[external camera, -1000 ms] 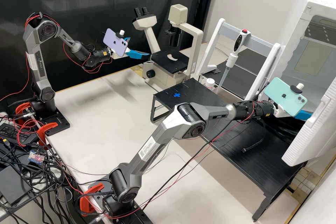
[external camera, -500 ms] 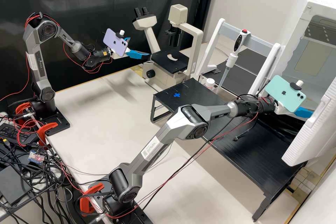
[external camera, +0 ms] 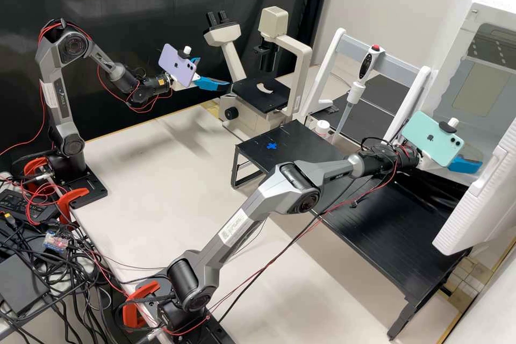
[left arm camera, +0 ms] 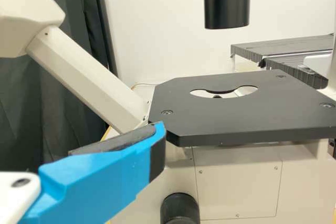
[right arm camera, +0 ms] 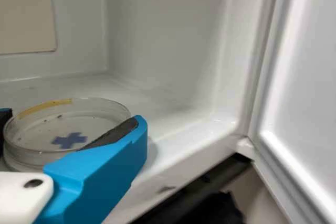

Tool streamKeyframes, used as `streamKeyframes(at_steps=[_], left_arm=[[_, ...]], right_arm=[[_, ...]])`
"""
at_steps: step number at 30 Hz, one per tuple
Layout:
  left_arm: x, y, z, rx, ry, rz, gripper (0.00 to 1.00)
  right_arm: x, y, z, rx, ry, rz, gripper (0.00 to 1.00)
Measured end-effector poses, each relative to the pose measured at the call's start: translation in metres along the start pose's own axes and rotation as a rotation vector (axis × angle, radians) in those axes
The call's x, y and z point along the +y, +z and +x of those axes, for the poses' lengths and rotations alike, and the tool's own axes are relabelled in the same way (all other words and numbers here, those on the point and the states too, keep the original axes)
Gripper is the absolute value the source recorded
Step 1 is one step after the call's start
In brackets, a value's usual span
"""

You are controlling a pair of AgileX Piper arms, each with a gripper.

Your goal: Move the petri dish to the incubator

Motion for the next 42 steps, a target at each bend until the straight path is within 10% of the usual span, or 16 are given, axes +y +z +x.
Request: streamKeyframes(at_steps=[6,7,42], left_arm=[[0.0,0.0,0.0,0.0,0.0,0.0,1.0],[0.0,0.0,0.0,0.0,0.0,0.0,1.0],[0.0,0.0,0.0,0.0,0.0,0.0,1.0]], right_arm=[[-0.008,0.004,0.007,0.021,-0.021,0.002,0.0],[-0.01,0.005,0.008,0.021,-0.024,0.001,1.0],[0.023,0.043,-0.005,0.012,-0.085,0.015,1.0]])
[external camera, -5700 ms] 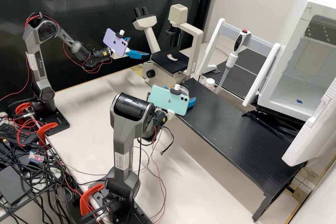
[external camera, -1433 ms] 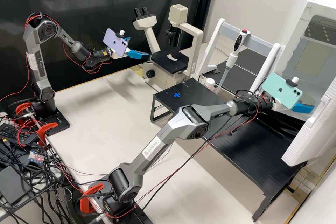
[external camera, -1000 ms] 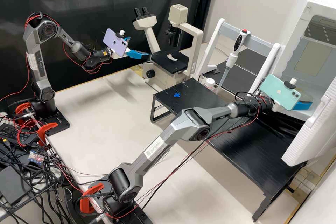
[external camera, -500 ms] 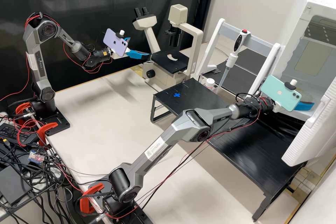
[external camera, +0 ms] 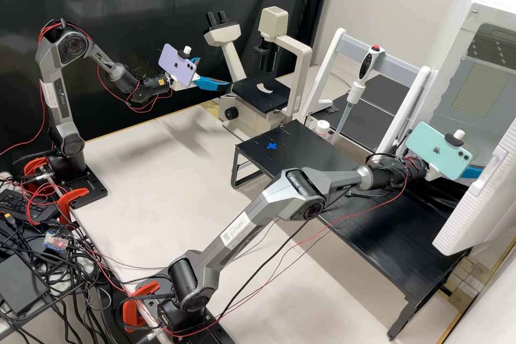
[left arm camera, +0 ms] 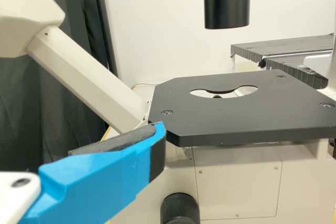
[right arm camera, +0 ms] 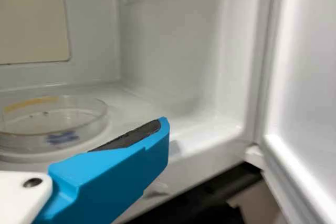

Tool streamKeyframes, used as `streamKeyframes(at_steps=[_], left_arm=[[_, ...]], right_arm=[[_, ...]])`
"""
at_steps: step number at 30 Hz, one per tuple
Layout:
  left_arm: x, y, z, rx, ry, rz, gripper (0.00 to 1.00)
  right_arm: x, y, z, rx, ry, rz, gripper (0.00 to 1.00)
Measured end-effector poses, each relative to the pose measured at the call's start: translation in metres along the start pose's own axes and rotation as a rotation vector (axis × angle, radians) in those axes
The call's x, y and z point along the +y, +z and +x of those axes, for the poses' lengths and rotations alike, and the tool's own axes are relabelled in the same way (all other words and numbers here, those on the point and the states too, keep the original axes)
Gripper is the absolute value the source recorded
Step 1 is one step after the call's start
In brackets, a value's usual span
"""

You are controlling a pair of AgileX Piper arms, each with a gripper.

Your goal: Move the petri dish to the incubator

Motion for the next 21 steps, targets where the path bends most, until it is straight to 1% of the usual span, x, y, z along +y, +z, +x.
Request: streamKeyframes(at_steps=[1,3,6,9,13,15,18,19,20,21], left_arm=[[0.0,0.0,0.0,0.0,0.0,0.0,1.0],[0.0,0.0,0.0,0.0,0.0,0.0,1.0],[0.0,0.0,0.0,0.0,0.0,0.0,1.0],[0.0,0.0,0.0,0.0,0.0,0.0,1.0],[0.0,0.0,0.0,0.0,0.0,0.0,1.0],[0.0,0.0,0.0,0.0,0.0,0.0,1.0],[0.0,0.0,0.0,0.0,0.0,0.0,1.0],[0.0,0.0,0.0,0.0,0.0,0.0,1.0],[0.0,0.0,0.0,0.0,0.0,0.0,1.0],[0.0,0.0,0.0,0.0,0.0,0.0,1.0]], right_arm=[[0.002,0.001,-0.001,-0.003,0.002,0.005,1.0],[0.005,0.007,-0.007,-0.016,-0.004,0.062,1.0],[0.014,0.016,-0.018,-0.031,-0.013,0.111,1.0],[0.021,0.023,-0.033,-0.045,-0.029,0.134,1.0],[0.027,0.031,-0.054,-0.064,-0.05,0.152,1.0],[0.03,0.032,-0.069,-0.054,-0.074,0.156,1.0],[0.031,0.03,-0.089,-0.033,-0.105,0.136,1.0],[0.035,0.027,-0.103,-0.032,-0.104,0.116,1.0],[0.035,0.03,-0.108,-0.042,-0.107,0.104,1.0],[0.036,0.032,-0.12,-0.056,-0.111,0.079,1.0]])
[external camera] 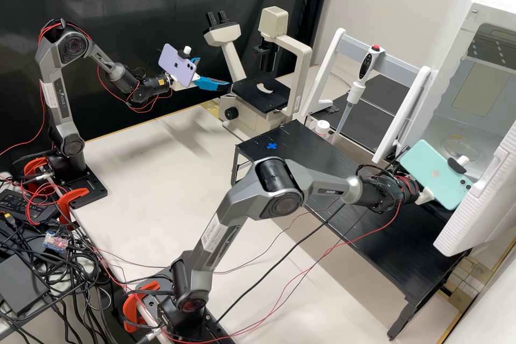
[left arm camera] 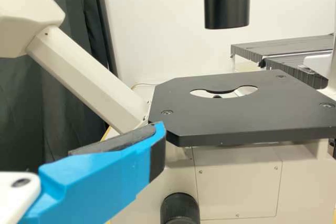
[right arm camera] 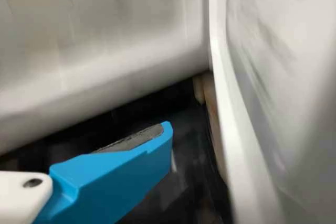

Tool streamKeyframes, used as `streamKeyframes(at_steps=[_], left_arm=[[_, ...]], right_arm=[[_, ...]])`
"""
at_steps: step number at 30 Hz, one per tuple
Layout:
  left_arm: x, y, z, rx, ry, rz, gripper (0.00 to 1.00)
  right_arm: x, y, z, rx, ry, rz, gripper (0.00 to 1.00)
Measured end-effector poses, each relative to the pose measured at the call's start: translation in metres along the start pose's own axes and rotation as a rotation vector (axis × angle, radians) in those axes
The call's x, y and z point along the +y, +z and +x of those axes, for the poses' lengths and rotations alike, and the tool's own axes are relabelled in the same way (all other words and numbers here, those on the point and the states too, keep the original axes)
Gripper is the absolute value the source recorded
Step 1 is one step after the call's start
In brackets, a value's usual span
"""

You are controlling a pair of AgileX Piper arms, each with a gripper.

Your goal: Move the petri dish to the incubator

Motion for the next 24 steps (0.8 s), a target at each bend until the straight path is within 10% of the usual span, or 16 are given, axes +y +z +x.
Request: streamKeyframes(at_steps=[9,24], left_arm=[[0.0,0.0,0.0,0.0,0.0,0.0,1.0],[0.0,0.0,0.0,0.0,0.0,0.0,1.0]], right_arm=[[-0.008,0.004,-0.089,-0.025,0.01,-0.032,1.0],[-0.065,-0.018,-0.243,0.266,0.012,-0.106,1.0]])
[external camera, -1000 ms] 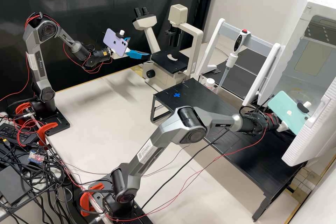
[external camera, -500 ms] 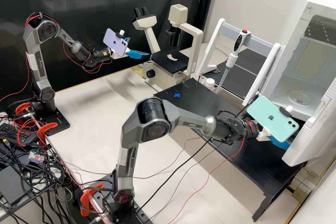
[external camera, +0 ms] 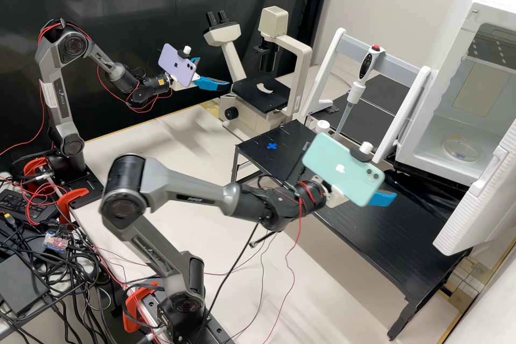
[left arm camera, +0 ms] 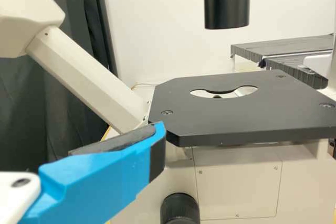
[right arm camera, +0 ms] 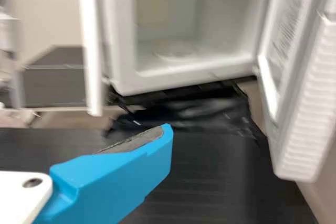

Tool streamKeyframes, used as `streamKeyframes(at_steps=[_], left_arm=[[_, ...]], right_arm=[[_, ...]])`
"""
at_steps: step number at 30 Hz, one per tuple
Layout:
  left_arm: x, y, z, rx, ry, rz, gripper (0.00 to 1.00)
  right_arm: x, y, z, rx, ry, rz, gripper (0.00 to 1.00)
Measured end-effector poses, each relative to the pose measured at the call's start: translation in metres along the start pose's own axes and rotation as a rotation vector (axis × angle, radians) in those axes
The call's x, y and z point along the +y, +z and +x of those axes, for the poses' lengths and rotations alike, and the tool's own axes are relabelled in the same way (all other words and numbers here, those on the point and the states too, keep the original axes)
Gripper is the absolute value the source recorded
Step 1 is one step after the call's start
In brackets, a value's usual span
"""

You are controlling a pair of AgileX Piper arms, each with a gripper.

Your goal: Move the petri dish to the incubator

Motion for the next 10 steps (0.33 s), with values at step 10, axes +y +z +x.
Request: streamKeyframes(at_steps=[10], left_arm=[[0.0,0.0,0.0,0.0,0.0,0.0,1.0]], right_arm=[[-0.048,-0.02,-0.064,0.116,0.072,0.115,1.0]])
